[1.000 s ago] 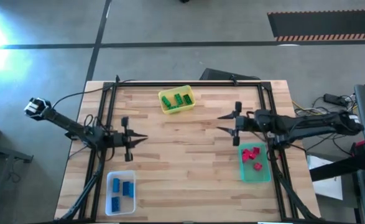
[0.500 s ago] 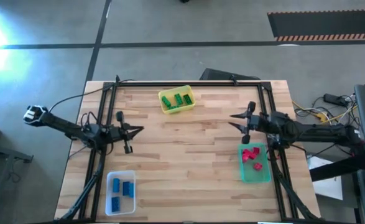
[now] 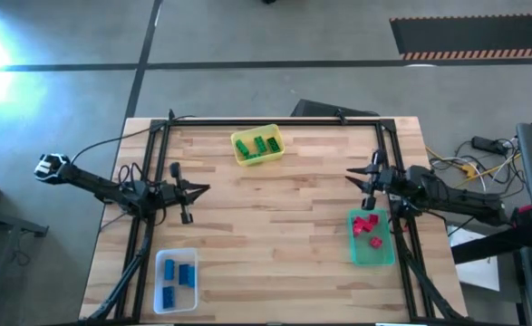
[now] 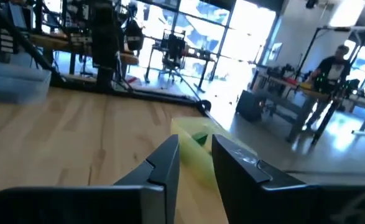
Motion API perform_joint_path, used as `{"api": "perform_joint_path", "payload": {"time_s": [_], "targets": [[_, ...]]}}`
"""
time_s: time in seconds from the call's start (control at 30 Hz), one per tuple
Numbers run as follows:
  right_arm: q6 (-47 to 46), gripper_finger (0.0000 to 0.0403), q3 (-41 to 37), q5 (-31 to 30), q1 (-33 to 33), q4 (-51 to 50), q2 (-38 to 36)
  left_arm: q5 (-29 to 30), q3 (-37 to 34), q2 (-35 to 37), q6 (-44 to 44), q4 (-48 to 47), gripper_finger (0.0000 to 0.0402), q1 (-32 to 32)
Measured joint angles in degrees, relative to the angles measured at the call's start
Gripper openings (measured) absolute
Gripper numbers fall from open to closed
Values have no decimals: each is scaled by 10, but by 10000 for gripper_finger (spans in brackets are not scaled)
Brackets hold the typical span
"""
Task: Sort & place blocks by color
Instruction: Return to Home Position
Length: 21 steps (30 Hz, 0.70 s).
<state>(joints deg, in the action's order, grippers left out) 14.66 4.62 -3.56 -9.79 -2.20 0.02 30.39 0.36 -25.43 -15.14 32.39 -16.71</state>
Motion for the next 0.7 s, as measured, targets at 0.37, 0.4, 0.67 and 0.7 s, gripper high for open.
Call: {"api": "perform_joint_path", "payload": {"time_s": [0.37,0.4,0.67,0.7], "targets": [[13,59,-38,-7,0,33,22,43,1,-12,-2,0,0,0],[24,59,-38,-7,0,32,26,43,1,-14,-2,0,0,0],[-156,60,-38,-8,0,41,46,43,1,-37,-3,0,0,0],[-175,59,-38,-8,0,41,46,43,1,-40,-3,0,0,0]]}}
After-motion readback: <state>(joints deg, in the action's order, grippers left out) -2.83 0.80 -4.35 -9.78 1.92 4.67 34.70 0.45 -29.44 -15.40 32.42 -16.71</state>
